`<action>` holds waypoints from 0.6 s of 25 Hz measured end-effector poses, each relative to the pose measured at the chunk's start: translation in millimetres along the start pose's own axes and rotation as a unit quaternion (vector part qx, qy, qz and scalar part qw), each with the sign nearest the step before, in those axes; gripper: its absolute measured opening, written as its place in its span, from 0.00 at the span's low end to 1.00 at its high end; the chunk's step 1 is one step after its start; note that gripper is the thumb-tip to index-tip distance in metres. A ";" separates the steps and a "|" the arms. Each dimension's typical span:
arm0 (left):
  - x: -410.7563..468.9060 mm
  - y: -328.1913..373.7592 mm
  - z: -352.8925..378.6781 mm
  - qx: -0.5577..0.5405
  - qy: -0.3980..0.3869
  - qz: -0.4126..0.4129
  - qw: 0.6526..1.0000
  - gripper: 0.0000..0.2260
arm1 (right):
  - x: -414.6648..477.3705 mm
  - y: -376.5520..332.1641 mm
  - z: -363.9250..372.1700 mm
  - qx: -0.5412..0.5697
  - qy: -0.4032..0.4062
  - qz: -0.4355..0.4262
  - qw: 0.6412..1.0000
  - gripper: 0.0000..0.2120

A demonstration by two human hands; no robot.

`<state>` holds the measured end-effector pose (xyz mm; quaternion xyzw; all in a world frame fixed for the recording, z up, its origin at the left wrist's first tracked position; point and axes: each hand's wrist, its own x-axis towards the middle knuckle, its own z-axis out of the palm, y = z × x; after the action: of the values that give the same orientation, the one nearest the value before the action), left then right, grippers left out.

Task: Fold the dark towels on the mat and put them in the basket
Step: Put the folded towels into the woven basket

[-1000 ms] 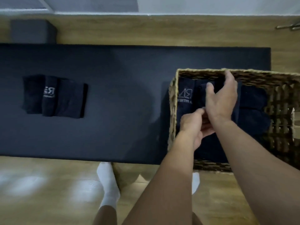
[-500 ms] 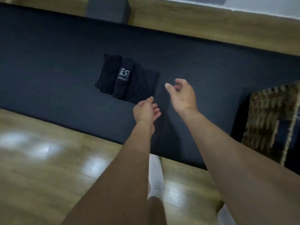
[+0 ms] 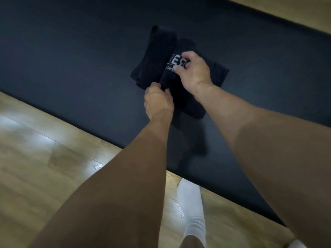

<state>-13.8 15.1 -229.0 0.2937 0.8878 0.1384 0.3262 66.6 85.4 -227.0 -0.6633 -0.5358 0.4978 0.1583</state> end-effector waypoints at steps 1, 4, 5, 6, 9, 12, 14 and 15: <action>3.0 -4.0 3.1 0.023 0.003 0.021 1.000 0.14 | 9.1 1.2 6.3 -0.049 0.004 -0.035 0.998 0.19; 10.1 -14.1 10.9 0.105 0.003 0.084 0.991 0.18 | 27.9 10.3 17.8 -0.157 0.004 -0.105 0.982 0.18; 11.7 -15.6 13.7 0.131 -0.002 0.104 0.986 0.19 | 32.1 13.5 19.1 -0.184 0.007 -0.115 0.976 0.18; 11.7 -16.7 16.4 0.149 -0.005 0.119 0.982 0.19 | 34.3 16.0 19.2 -0.216 0.011 -0.124 0.968 0.18; 11.5 -18.2 20.5 0.157 0.018 0.158 0.975 0.18 | 36.1 15.6 12.4 -0.352 0.026 -0.179 0.918 0.18; 12.7 -17.2 22.7 0.125 0.039 0.191 0.973 0.14 | 36.6 12.6 0.8 -0.454 -0.017 -0.257 0.853 0.22; 13.6 -13.0 24.9 0.092 0.012 0.190 0.977 0.09 | 37.0 10.8 -7.3 -0.517 -0.053 -0.279 0.808 0.24; 12.9 -9.2 25.8 0.074 0.002 0.182 0.981 0.10 | 37.3 8.8 -12.4 -0.549 -0.059 -0.283 0.784 0.24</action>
<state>-8.7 17.2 -258.8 0.4732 0.8280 0.1303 0.2712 79.2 118.5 -246.2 -0.4261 -0.8906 0.0910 -0.1303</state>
